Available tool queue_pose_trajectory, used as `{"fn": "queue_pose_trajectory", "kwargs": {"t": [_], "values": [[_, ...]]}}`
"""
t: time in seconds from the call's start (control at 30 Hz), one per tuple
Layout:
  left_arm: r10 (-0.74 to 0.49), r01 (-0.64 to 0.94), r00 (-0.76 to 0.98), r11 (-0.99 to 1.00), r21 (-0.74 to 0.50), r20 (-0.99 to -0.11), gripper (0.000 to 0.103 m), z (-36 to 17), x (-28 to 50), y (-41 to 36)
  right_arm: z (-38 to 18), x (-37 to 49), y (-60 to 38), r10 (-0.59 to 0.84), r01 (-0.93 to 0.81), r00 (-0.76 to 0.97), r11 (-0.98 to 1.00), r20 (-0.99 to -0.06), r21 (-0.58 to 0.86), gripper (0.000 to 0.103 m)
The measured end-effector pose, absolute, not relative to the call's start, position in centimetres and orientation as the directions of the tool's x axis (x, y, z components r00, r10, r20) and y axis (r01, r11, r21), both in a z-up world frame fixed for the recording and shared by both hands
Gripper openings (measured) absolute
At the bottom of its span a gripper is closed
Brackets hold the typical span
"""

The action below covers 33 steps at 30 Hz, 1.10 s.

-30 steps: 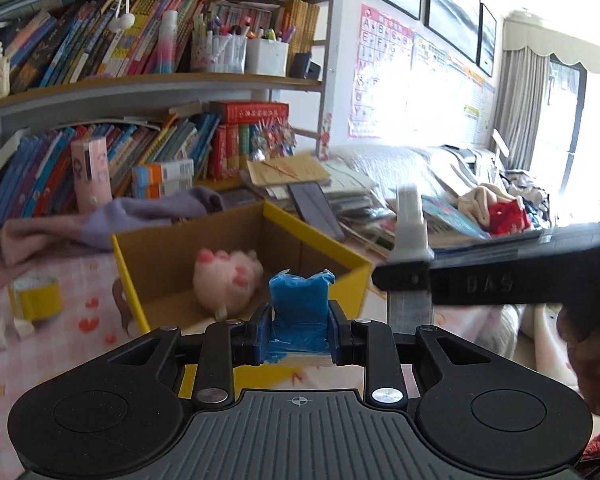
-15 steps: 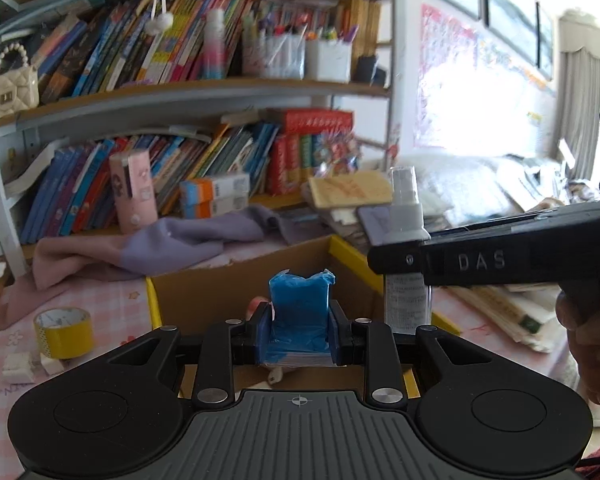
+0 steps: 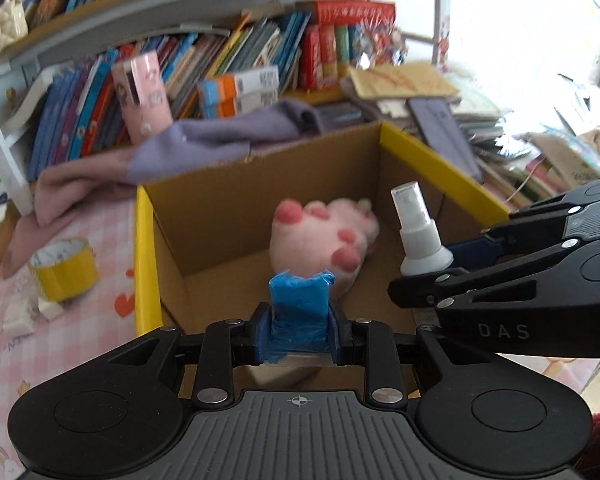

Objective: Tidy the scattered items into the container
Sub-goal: 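Open the left gripper to drop the clip in the box while the right releases the bottle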

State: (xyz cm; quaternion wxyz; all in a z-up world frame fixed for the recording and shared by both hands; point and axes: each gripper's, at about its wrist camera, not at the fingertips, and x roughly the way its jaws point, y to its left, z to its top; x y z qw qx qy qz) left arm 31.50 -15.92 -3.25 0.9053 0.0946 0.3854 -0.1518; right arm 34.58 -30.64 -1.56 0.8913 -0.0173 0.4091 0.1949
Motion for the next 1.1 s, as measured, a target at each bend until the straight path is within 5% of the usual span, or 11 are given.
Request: {"fn": "queue_pose_trajectory", "kwargs": {"t": [0.4,0.53,0.6,1.1], "values": [[-0.169,0.288,0.666,0.957,0.041,-0.727,0.033,-3.3,31.6,-15.3,-2.1,35.6,-30.4,0.350,-0.367,0.579,0.918,-0.736,0.147,0.032],[-0.132,0.233,0.722,0.971,0.058,-0.679,0.065,-2.5,30.8,-14.8,-1.6,35.4,-30.6,0.333,-0.345,0.615,0.929,-0.715,0.136,0.033],[-0.133,0.211,0.743,0.977,0.041,-0.656,0.071,-2.0,30.3,-14.1,-1.4,35.2,-30.7,0.338,-0.336,0.627,0.930,-0.702,0.148,0.037],[-0.191,0.239,0.807,0.971,0.012,-0.559,0.080,0.8,25.3,-11.3,1.7,29.8,-29.0,0.280,-0.289,0.726,0.953,-0.628,0.090,0.039]]}}
